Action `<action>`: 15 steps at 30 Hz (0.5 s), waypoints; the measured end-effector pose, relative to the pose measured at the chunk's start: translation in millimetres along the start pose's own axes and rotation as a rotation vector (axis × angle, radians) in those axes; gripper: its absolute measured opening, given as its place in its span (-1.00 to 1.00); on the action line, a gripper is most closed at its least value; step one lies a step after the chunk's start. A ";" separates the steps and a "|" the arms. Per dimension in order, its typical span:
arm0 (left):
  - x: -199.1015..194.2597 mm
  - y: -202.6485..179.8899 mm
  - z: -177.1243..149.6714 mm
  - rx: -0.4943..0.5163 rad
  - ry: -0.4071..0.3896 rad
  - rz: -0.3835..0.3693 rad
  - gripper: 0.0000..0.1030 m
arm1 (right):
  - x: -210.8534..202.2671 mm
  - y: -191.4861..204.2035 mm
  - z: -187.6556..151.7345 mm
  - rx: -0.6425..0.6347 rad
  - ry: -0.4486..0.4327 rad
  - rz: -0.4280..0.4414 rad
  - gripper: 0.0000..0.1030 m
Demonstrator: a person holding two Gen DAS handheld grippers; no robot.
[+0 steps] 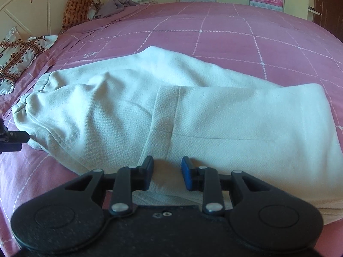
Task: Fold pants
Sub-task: 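Lower the left gripper onto the white waistband and close it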
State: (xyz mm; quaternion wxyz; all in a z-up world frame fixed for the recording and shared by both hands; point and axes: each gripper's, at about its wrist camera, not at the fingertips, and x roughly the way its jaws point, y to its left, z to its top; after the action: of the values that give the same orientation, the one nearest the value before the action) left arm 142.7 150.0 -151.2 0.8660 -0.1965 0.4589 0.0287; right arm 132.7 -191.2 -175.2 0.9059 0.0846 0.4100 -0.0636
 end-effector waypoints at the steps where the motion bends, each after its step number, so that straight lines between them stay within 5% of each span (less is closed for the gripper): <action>1: 3.5 5.5 3.7 -0.030 0.008 -0.002 -0.44 | -0.1 0.2 -0.1 0.000 -0.001 -0.001 -0.42; 3: 12.0 14.6 8.7 -0.096 0.034 -0.026 -0.25 | -0.1 0.1 -0.1 0.000 -0.002 -0.001 -0.42; 5: 18.1 20.3 11.0 -0.146 0.038 -0.036 0.58 | -0.3 -0.1 -0.2 0.002 -0.002 0.002 -0.42; 15: 48.5 46.9 13.3 -0.349 0.048 -0.139 0.63 | 0.5 0.4 0.1 0.001 -0.007 0.001 -0.42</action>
State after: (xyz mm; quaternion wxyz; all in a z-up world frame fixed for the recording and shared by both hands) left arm 170.4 191.7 -198.3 0.8076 -0.3755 0.4527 0.0433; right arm 133.2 -190.8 -175.4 0.9073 0.0849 0.4069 -0.0637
